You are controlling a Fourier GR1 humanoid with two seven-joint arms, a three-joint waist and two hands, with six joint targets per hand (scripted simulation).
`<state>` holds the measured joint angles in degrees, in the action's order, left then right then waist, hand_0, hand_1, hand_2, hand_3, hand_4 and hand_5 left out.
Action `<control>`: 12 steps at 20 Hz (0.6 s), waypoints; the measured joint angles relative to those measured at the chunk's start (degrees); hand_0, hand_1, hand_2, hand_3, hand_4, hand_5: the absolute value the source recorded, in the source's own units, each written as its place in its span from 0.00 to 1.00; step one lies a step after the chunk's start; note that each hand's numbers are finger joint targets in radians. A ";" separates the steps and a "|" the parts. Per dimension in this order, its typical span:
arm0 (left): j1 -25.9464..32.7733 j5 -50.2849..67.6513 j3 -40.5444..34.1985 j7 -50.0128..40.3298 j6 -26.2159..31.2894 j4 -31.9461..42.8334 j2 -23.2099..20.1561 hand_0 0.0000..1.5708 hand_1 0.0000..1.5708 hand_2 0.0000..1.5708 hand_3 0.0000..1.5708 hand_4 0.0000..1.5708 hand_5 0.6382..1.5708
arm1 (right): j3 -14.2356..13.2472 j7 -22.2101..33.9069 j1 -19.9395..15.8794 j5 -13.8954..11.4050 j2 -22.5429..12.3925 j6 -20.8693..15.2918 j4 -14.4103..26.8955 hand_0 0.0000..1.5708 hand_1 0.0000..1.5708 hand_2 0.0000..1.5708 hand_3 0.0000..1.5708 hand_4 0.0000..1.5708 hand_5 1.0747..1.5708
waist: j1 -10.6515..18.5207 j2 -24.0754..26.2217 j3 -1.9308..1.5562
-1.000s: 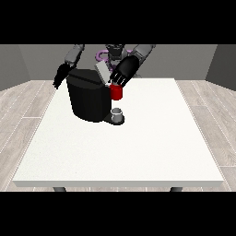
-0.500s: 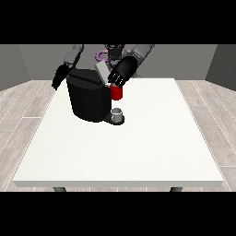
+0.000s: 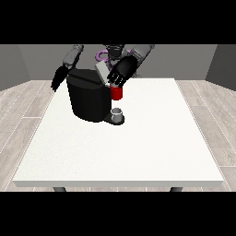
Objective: Insert the coffee pod into the coffee machine and close the lid
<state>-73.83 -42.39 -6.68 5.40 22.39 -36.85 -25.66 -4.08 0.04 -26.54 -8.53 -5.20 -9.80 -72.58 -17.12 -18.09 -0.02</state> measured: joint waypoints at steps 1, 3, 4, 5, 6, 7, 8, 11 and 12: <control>0.08 -0.37 0.31 0.28 -0.91 -0.28 0.46 0.81 0.81 0.81 0.75 0.11 1.00 | -0.08 -0.04 -0.52 -0.25 0.12 -0.55 0.10 0.00 0.00 0.00 0.00 0.00 1.00 | 0.26 -0.38 0.00; 0.49 -1.21 0.54 1.20 -1.98 -0.12 -0.54 0.77 0.77 0.78 0.72 0.00 1.00 | 0.50 -0.49 0.13 -0.65 0.41 -0.73 -0.52 0.00 0.00 0.00 0.00 0.00 1.00 | -0.18 -0.67 0.00; 0.63 -1.72 0.94 1.40 -2.05 -0.05 -0.74 0.77 0.77 0.78 0.70 0.00 1.00 | 0.68 -0.57 0.44 -0.83 0.67 -0.99 -0.51 0.00 0.00 0.00 0.00 0.00 1.00 | -0.15 -0.49 0.01; 0.91 -2.04 1.16 2.08 -2.10 -0.03 -1.22 0.77 0.77 0.78 0.70 0.00 1.00 | 0.61 -0.96 0.86 -0.75 0.60 -0.91 -0.59 0.00 0.00 0.00 0.00 0.00 1.00 | -0.15 -0.52 0.00; 0.95 -2.50 1.45 2.22 -2.44 0.07 -1.33 0.77 0.77 0.78 0.70 0.00 1.00 | 0.72 -0.47 0.73 -0.67 0.65 -0.76 -0.81 0.00 0.00 0.00 0.00 0.00 1.00 | -0.45 -0.48 0.01; 1.18 -3.20 2.11 2.36 -2.96 -0.14 -1.09 0.75 0.75 0.76 0.68 0.00 1.00 | 0.43 -0.42 0.49 -0.48 0.49 -0.70 -0.63 0.00 0.00 0.00 0.00 0.00 1.00 | -0.31 -0.61 0.00; 1.05 -3.82 2.59 2.66 -3.55 -0.27 -1.05 0.74 0.74 0.76 0.68 0.00 1.00 | 0.53 -0.17 -0.18 -0.70 0.52 -0.92 -0.72 0.00 0.00 0.00 0.00 0.09 1.00 | -0.33 -1.09 -0.01; 1.69 -4.88 3.31 3.44 -4.50 -0.12 -1.03 0.72 0.72 0.73 0.64 0.00 1.00 | 0.71 -0.19 0.31 -0.84 0.69 -1.03 -0.74 0.00 0.00 0.00 0.00 0.00 1.00 | -0.31 -0.88 -0.02; 1.53 -4.96 3.22 3.42 -4.35 0.13 -1.19 0.70 0.70 0.72 0.63 0.00 1.00 | 0.81 -0.38 0.44 -0.83 0.64 -0.81 -0.66 0.00 0.00 0.00 0.00 0.00 1.00 | -0.38 -0.92 -0.01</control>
<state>-72.29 -47.34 -3.46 8.82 18.04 -36.72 -26.85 -3.27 -0.34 -26.10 -9.36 -4.55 -10.61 -73.24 -17.51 -19.01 -0.03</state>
